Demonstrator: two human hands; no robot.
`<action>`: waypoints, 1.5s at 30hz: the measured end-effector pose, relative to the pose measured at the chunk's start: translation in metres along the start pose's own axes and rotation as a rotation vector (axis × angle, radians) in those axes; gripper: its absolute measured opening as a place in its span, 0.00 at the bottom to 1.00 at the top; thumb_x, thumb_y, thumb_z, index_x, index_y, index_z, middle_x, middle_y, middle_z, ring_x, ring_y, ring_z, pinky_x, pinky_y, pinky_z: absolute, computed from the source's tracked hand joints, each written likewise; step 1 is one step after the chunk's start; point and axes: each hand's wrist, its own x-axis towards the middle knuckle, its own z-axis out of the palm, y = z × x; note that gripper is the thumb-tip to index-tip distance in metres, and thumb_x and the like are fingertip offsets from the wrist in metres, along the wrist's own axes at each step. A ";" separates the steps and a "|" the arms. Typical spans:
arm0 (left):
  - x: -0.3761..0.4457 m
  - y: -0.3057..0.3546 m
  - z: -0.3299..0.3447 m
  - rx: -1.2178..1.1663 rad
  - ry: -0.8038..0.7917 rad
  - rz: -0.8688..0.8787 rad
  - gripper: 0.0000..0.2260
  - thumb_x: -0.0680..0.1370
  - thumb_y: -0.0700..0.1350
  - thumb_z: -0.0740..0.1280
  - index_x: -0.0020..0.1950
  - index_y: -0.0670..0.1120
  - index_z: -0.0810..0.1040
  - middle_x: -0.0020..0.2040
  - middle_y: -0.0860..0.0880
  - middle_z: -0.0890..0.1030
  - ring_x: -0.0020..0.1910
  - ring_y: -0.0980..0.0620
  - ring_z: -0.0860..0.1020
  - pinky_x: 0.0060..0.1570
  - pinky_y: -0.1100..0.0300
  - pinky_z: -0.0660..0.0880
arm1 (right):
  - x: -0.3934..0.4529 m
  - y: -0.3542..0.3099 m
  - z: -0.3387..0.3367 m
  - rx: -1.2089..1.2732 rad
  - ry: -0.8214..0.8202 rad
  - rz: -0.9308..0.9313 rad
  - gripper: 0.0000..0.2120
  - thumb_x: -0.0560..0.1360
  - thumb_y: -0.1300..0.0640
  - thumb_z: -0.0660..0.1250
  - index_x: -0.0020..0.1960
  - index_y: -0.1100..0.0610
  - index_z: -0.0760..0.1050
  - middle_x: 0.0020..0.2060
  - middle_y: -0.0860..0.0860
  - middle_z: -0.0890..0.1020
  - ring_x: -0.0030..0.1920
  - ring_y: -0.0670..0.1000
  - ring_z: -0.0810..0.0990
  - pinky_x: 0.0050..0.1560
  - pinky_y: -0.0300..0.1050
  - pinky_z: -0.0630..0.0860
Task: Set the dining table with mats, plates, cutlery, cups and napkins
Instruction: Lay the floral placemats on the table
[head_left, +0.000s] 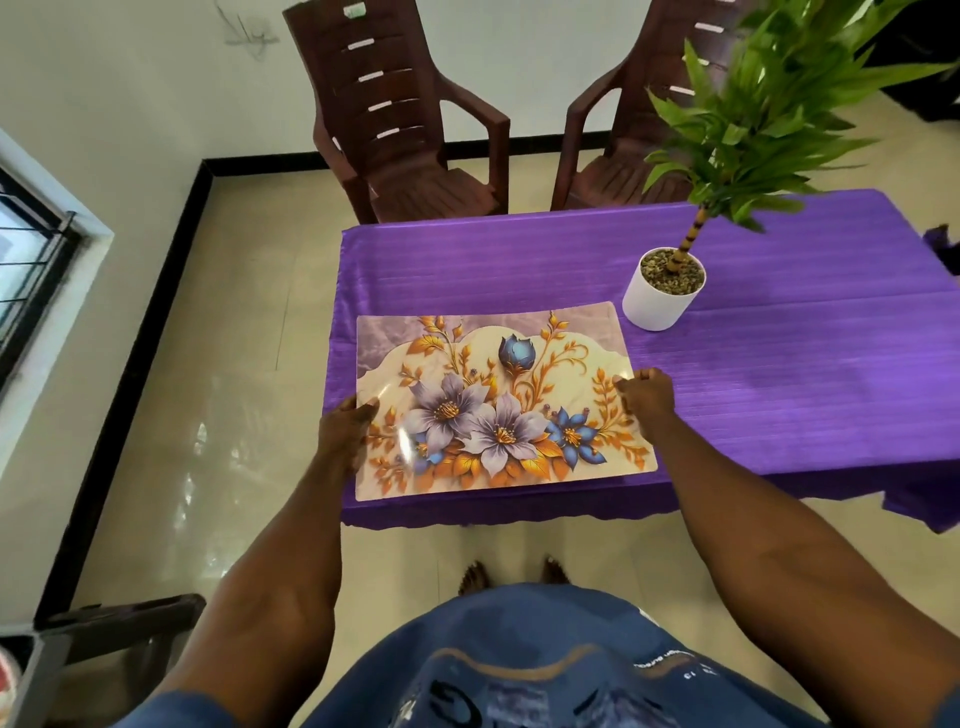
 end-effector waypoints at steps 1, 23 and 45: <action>-0.001 0.002 0.005 0.039 0.022 0.037 0.13 0.77 0.44 0.71 0.61 0.45 0.79 0.52 0.45 0.84 0.45 0.45 0.83 0.46 0.49 0.82 | -0.001 0.000 0.001 -0.013 0.019 -0.023 0.08 0.75 0.59 0.71 0.47 0.59 0.72 0.42 0.56 0.78 0.39 0.54 0.76 0.37 0.45 0.73; 0.003 -0.008 0.033 0.622 0.480 0.229 0.12 0.78 0.46 0.69 0.57 0.40 0.80 0.54 0.40 0.82 0.55 0.40 0.78 0.49 0.55 0.69 | -0.028 -0.016 0.018 -0.208 0.274 -0.074 0.11 0.80 0.64 0.64 0.59 0.66 0.79 0.56 0.61 0.82 0.57 0.61 0.79 0.53 0.48 0.75; -0.027 -0.010 0.068 0.484 0.492 0.298 0.11 0.82 0.44 0.61 0.63 0.43 0.70 0.57 0.39 0.79 0.56 0.39 0.77 0.46 0.52 0.70 | -0.019 0.000 -0.004 0.006 0.203 -0.112 0.10 0.77 0.62 0.67 0.58 0.63 0.76 0.55 0.59 0.81 0.56 0.60 0.79 0.45 0.42 0.67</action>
